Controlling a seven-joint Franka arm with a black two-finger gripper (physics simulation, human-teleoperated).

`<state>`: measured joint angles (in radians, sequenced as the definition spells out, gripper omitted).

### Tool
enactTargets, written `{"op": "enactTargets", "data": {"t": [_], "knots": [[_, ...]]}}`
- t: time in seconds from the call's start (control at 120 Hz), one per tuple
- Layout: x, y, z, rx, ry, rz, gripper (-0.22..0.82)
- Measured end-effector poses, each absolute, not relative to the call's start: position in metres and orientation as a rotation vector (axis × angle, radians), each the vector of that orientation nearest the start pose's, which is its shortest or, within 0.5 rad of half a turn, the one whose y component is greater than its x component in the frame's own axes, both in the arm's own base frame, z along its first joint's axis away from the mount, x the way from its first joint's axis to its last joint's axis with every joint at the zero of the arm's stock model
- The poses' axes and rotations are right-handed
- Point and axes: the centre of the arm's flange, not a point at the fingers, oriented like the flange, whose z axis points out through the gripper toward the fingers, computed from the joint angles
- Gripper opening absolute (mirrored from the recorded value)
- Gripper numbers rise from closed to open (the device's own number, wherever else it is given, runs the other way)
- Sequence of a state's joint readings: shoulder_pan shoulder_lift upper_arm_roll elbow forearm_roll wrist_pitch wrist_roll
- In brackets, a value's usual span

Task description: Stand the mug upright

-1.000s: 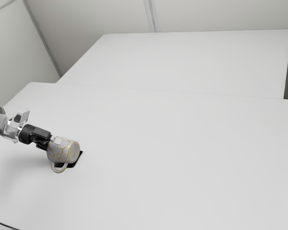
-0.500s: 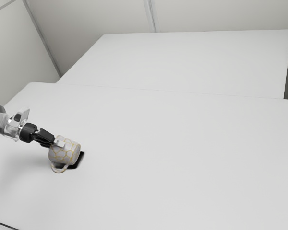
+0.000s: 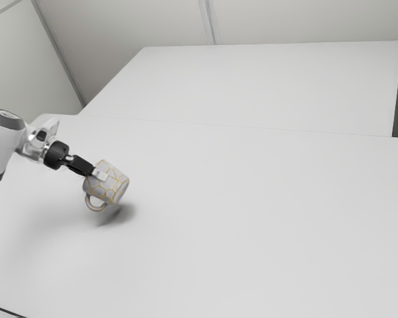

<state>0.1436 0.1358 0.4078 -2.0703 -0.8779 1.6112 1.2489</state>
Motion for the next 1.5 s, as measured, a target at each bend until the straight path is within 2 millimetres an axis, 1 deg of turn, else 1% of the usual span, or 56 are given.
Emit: {"op": "enactTargets", "data": {"t": [0.075, 0.183, 0.333, 0.392, 0.458, 0.492, 0.517, 0.55, 0.642, 0.692, 0.75, 0.9, 1.0, 1.233, 1.35, 1.5], "knots": [[0.498, 0.168, 0.382, 2.231, -0.520, 0.310, -0.18], [0.515, 0.125, 0.401, 2.368, -0.710, 0.247, -0.18], [0.535, 0.051, 0.426, 2.554, -1.034, 0.175, -0.18], [0.537, 0.019, 0.433, 2.610, -1.162, 0.154, -0.18], [0.532, -0.017, 0.433, 2.656, -1.294, 0.132, -0.18], [0.528, -0.031, 0.431, 2.676, -1.342, 0.127, -0.18], [0.525, -0.037, 0.428, 2.692, -1.363, 0.125, -0.18], [0.522, -0.040, 0.422, 2.720, -1.371, 0.122, -0.18], [0.520, -0.030, 0.412, 2.810, -1.341, 0.136, -0.18], [0.519, -0.030, 0.406, 2.846, -1.331, 0.144, -0.18], [0.516, -0.037, 0.400, 2.873, -1.337, 0.152, -0.18], [0.509, -0.065, 0.389, 2.923, -1.388, 0.170, -0.18], [0.502, -0.074, 0.380, 2.958, -1.382, 0.178, -0.18], [0.484, -0.073, 0.350, 3.022, -1.253, 0.185, -0.18], [0.478, -0.074, 0.346, 3.042, -1.196, 0.221, -0.18], [0.477, -0.074, 0.344, 3.065, -1.124, 0.254, -0.18]]}}
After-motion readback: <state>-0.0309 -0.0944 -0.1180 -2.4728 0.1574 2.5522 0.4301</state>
